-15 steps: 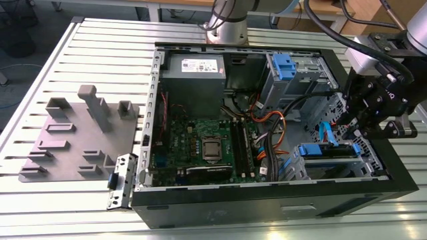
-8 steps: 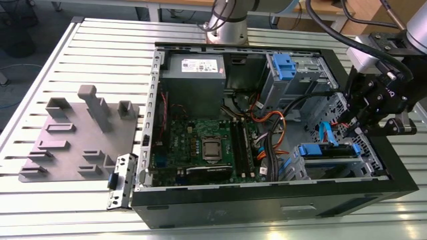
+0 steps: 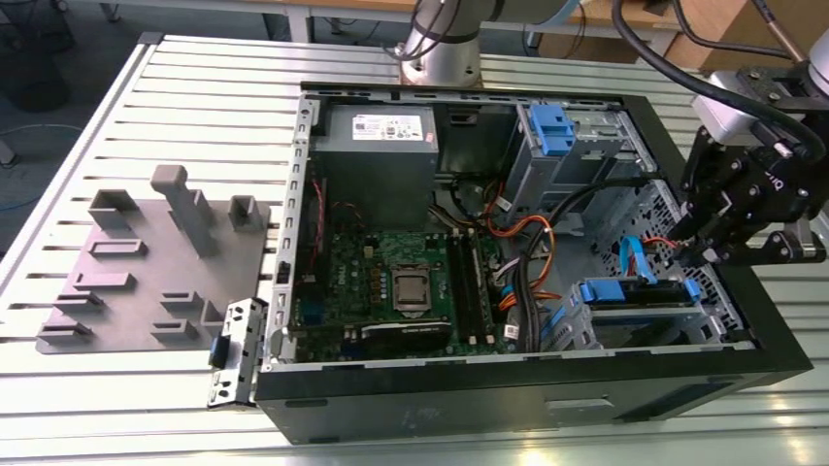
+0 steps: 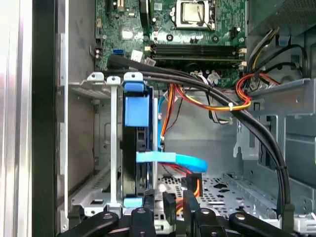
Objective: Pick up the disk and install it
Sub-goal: 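Insert the second disk wire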
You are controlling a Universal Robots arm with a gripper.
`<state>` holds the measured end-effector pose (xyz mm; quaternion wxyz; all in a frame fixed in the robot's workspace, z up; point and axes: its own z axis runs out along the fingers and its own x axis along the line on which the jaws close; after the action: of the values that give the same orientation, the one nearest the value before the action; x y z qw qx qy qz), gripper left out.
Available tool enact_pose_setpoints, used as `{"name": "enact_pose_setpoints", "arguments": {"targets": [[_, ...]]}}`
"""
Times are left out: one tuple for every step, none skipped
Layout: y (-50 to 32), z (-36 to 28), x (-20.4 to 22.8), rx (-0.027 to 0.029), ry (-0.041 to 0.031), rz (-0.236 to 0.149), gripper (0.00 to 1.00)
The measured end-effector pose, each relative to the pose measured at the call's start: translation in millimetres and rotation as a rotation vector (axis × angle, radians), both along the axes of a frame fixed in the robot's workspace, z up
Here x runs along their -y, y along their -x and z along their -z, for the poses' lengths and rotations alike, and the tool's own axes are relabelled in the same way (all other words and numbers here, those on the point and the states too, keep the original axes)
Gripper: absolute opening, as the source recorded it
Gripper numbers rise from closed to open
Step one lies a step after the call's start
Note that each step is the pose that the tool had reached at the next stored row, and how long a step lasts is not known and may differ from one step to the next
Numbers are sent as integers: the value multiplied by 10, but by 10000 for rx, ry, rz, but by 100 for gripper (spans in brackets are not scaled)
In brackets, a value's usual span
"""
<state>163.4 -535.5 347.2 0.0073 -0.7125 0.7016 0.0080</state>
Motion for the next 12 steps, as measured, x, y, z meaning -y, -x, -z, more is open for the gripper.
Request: {"name": "enact_pose_setpoints", "arguments": {"targets": [[-18, 6, 0, -2, 1, 0, 36], [-30, 15, -1, -3, 2, -1, 36], [-37, 29, 0, -2, 7, -1, 36], [-39, 43, 0, -3, 11, -1, 36], [-39, 51, 0, -2, 18, 0, 36], [-39, 52, 0, -2, 24, 1, 36], [-39, 52, -1, -2, 25, 0, 36], [-40, 52, -1, -2, 25, -1, 36], [-40, 52, -1, -2, 25, -1, 36], [-40, 52, 0, -2, 25, -1, 36], [-40, 52, -1, -2, 25, -1, 36], [-40, 52, -1, -2, 25, -1, 36]]}}
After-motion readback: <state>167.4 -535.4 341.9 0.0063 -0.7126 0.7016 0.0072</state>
